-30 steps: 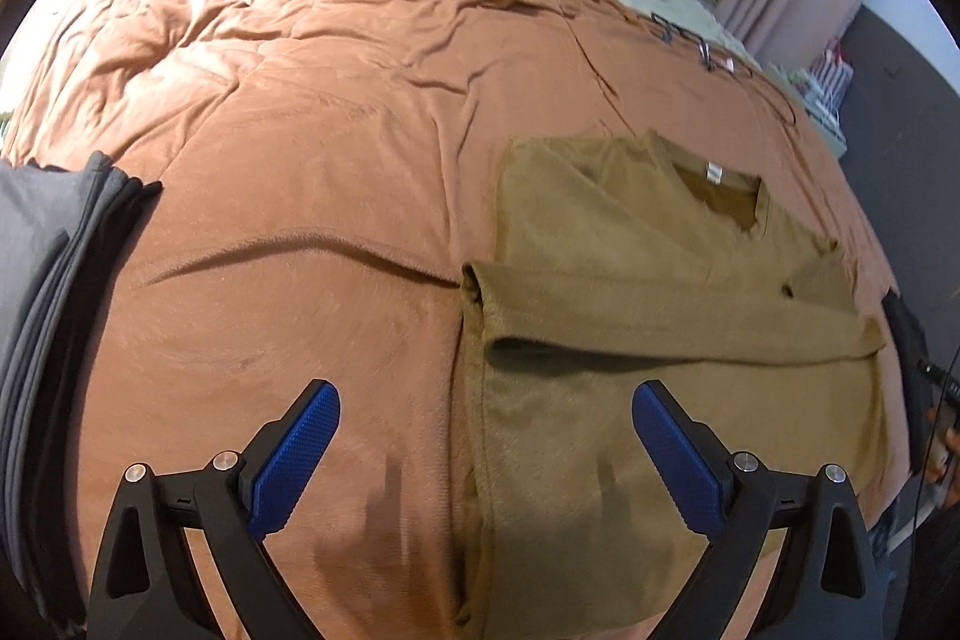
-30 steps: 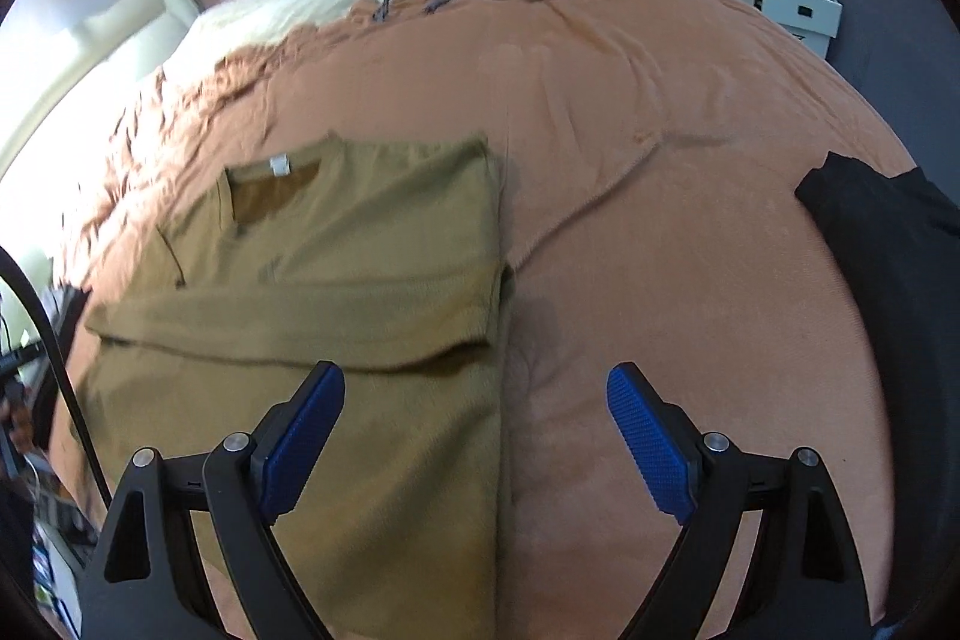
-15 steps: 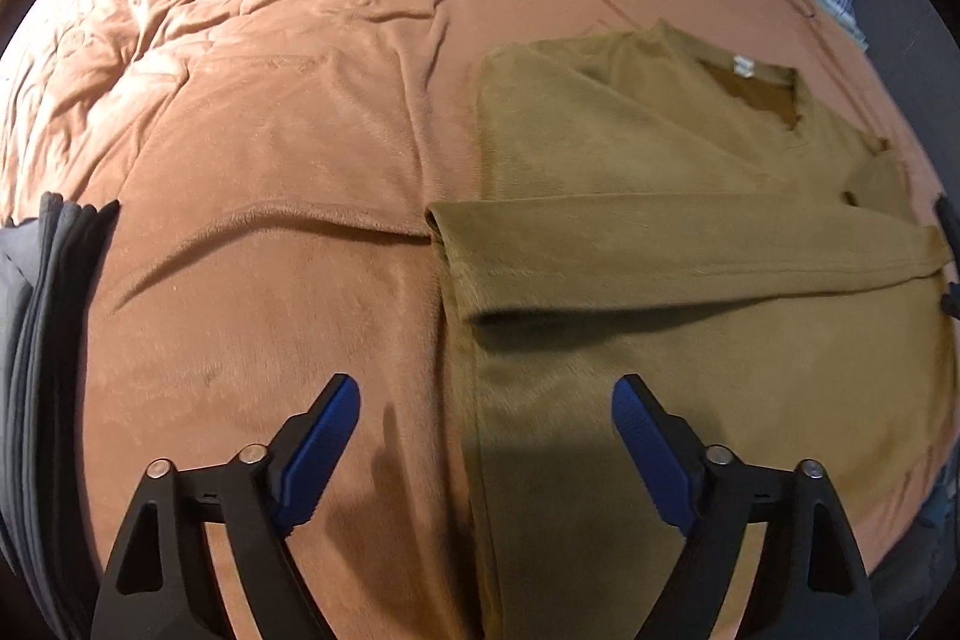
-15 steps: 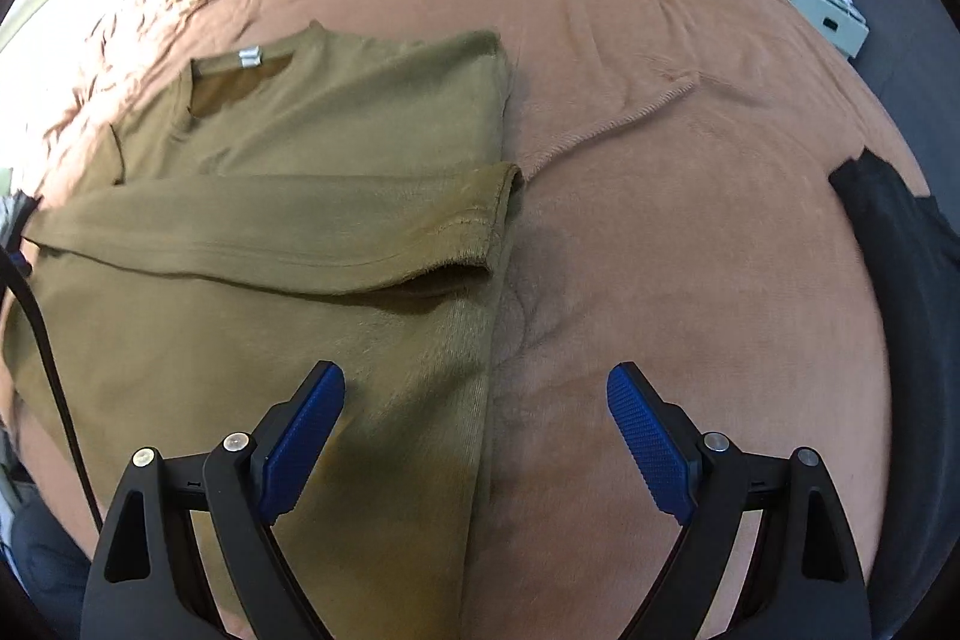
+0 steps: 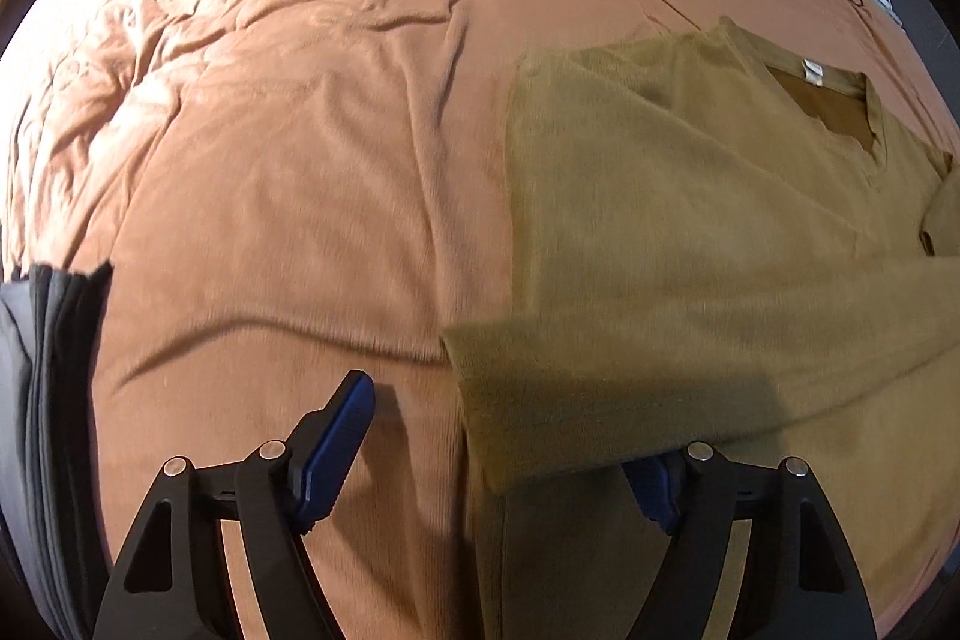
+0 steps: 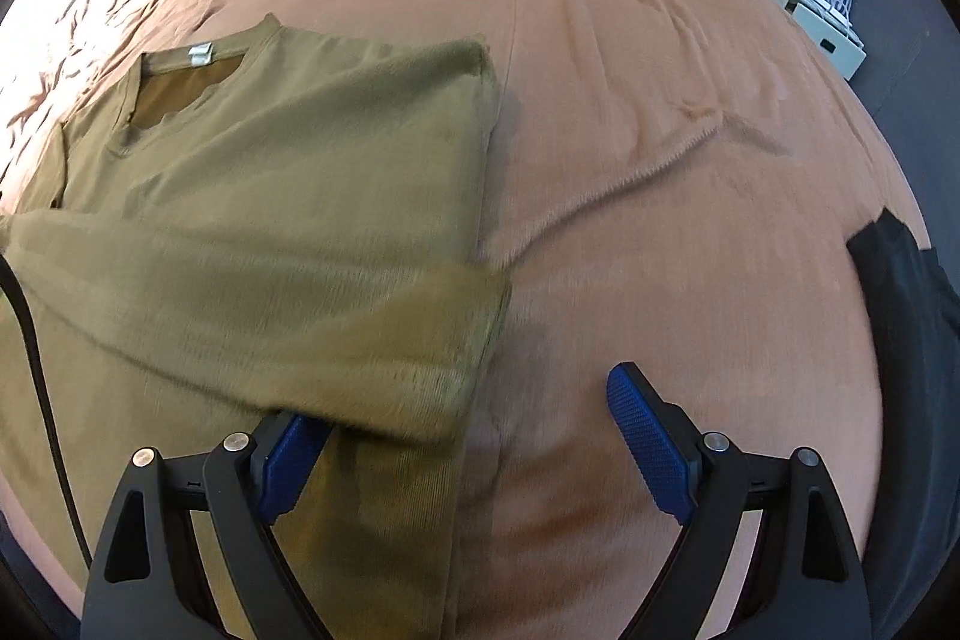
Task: Fold small clothes
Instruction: 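Open both tools and move them back along the folded shirt, then close the left tool on the shirt edge while the right tool grips the fold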
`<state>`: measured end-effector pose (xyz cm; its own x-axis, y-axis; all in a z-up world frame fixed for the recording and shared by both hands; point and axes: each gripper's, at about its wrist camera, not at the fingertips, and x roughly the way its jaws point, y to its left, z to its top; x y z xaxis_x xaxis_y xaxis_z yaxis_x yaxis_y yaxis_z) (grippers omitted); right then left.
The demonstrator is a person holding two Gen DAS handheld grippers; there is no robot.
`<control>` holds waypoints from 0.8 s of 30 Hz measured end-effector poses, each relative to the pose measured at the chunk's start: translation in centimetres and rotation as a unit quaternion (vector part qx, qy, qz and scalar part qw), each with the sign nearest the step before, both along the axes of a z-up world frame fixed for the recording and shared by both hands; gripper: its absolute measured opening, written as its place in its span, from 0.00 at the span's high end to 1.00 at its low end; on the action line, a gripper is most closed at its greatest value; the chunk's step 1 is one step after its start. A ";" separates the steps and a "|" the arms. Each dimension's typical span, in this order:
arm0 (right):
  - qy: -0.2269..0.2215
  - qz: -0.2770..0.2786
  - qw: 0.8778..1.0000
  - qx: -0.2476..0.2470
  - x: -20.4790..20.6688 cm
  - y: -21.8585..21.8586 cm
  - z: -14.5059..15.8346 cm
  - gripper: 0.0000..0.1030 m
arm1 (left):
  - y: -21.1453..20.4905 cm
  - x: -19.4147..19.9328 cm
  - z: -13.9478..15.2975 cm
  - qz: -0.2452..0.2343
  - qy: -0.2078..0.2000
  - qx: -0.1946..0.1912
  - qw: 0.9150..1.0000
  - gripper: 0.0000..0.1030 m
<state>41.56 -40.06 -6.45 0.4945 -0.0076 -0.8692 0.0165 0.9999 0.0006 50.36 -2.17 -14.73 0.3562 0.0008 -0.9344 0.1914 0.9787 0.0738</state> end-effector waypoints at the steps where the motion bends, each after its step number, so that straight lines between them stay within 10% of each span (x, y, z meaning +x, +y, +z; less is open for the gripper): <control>1: -0.002 -0.001 1.000 0.000 0.2 0.0 0.0 0.14 | -0.1 0.4 0.0 -0.001 -0.002 0.001 1.000 0.24; 10: -0.018 -0.025 0.999 0.016 3.7 -0.8 -0.4 0.14 | -0.4 3.5 -0.2 0.011 -0.012 -0.013 1.000 0.26; 24: -0.088 -0.095 0.989 0.075 2.1 -4.4 2.0 0.26 | 3.3 4.7 2.8 0.100 -0.063 -0.110 0.987 0.57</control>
<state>43.67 -44.42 -4.44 0.6396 0.0075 -0.7687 0.1909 0.9671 0.1684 55.02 1.12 -11.89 0.4834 -0.1154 -0.8677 -0.0051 0.9909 -0.1346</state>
